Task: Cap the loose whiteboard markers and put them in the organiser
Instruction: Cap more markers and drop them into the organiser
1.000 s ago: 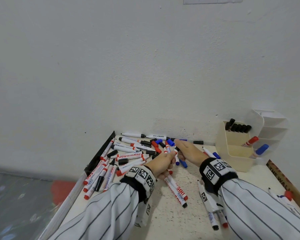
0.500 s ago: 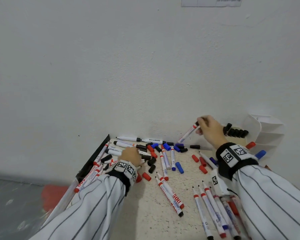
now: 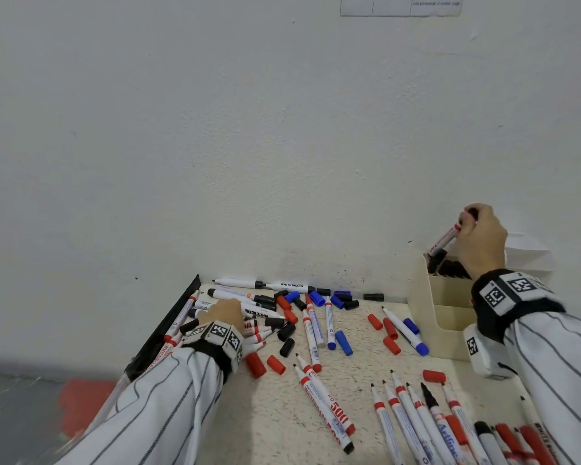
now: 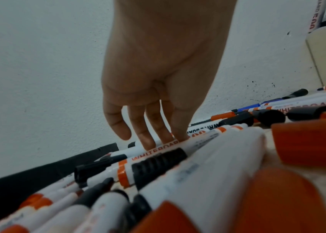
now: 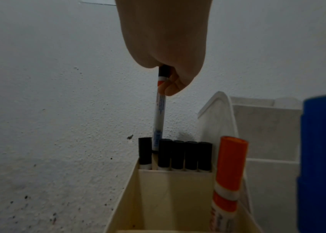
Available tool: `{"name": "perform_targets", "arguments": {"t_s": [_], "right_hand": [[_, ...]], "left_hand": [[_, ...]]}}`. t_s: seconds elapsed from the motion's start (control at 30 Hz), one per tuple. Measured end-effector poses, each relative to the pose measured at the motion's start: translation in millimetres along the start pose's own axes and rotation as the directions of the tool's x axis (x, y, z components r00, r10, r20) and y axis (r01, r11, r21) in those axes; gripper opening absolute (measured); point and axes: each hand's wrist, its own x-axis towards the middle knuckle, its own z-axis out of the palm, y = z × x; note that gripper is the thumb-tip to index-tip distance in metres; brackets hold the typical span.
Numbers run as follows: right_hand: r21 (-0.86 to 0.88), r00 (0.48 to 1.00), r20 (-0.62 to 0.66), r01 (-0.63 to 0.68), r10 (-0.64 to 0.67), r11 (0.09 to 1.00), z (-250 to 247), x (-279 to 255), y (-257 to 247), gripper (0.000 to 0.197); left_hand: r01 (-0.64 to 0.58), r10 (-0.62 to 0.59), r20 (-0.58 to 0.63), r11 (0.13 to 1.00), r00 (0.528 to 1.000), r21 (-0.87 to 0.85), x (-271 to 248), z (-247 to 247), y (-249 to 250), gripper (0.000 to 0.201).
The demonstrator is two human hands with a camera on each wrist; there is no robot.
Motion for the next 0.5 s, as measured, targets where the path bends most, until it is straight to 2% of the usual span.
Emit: {"name": "perform_targets", "arguments": {"t_s": [0.17, 0.33, 0.5], "right_hand": [[-0.01, 0.996, 0.069, 0.049, -0.048, 0.999, 3.8, 1.7, 3.2, 0.027], [-0.096, 0.973, 0.23, 0.028, -0.005, 0.995, 9.5, -8.6, 6.2, 0.03], [-0.094, 0.966, 0.251, -0.043, 0.066, 0.995, 17.9, -17.3, 9.2, 0.021]], "left_hand": [[0.019, -0.019, 0.034, 1.0, 0.999, -0.004, 1.4, -3.5, -1.2, 0.029], [-0.006, 0.005, 0.019, 1.0, 1.0, 0.017, 0.3, -2.3, -1.5, 0.03], [0.004, -0.005, 0.013, 0.999, 1.0, 0.034, -0.5, 2.1, -1.4, 0.032]]}}
